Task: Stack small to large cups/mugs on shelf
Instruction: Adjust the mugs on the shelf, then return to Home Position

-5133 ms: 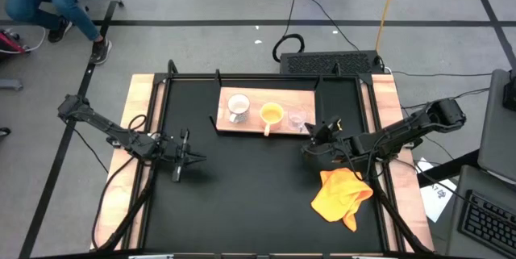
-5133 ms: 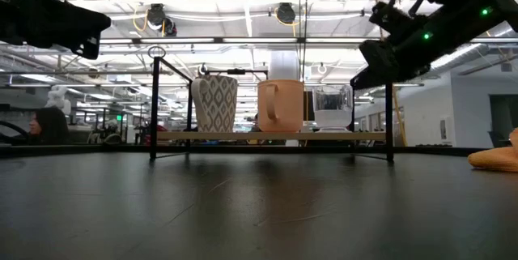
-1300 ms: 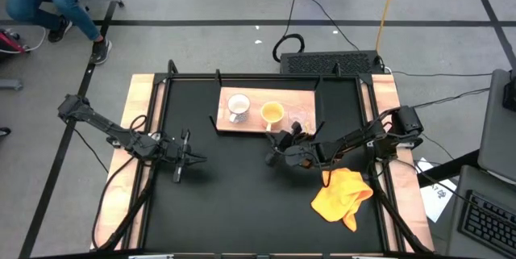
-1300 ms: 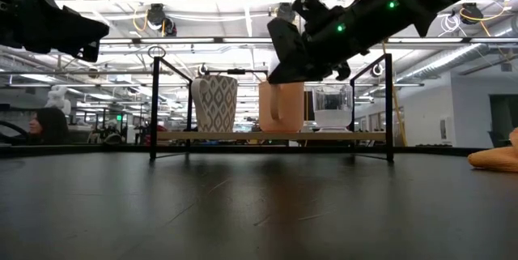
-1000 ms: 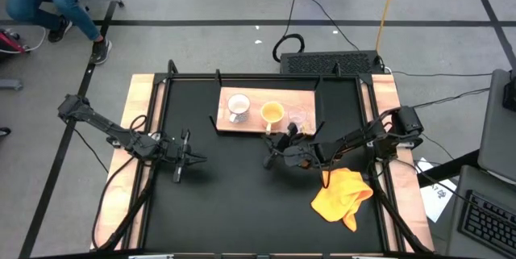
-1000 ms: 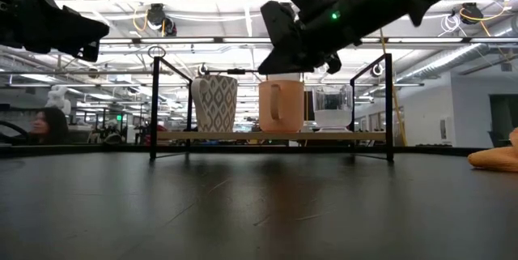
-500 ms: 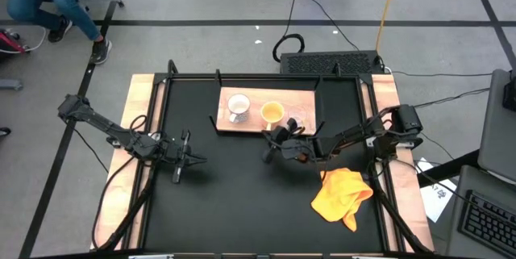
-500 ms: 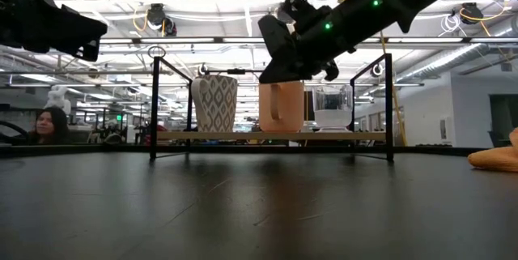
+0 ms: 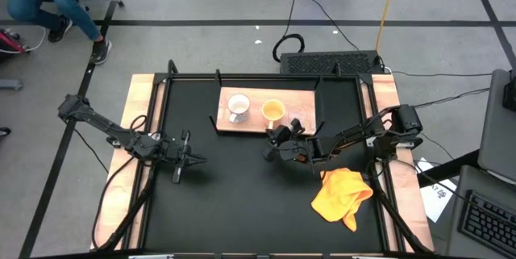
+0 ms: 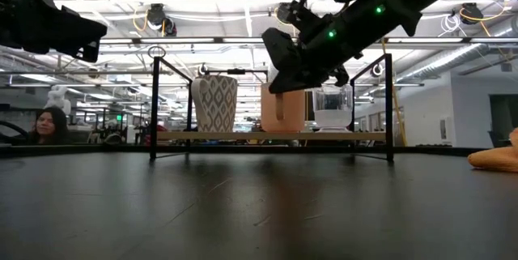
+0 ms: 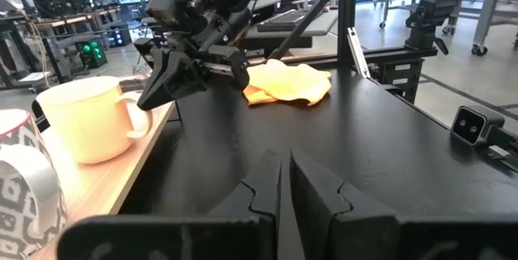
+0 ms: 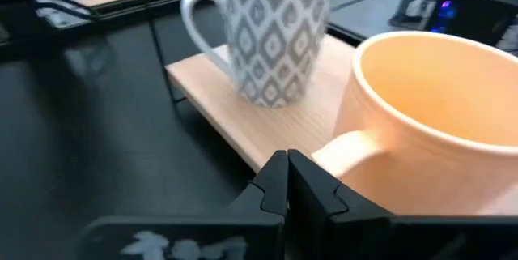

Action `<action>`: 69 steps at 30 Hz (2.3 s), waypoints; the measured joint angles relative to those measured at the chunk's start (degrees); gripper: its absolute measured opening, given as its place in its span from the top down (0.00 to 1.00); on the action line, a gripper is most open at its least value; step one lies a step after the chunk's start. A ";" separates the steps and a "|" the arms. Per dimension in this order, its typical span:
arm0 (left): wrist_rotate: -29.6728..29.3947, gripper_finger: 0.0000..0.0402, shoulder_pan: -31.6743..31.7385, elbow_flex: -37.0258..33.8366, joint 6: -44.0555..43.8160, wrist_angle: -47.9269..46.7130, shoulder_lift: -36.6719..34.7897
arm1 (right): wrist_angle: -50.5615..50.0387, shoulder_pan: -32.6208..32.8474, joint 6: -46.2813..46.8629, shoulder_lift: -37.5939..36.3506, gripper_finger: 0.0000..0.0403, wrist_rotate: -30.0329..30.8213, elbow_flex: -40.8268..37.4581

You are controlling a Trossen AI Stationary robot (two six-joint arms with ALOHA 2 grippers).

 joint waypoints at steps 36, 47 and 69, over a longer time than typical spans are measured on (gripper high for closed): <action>4.16 0.92 0.15 0.00 1.67 4.89 0.00 | -3.05 12.90 -23.83 -23.35 1.00 12.12 -6.46; 4.24 0.99 1.70 0.00 7.62 8.75 -0.05 | 7.09 13.42 -27.56 -40.27 1.00 -0.13 -26.00; 13.30 1.00 14.17 0.00 7.74 7.06 0.01 | 23.49 11.12 -33.09 -57.19 1.00 -14.93 -45.59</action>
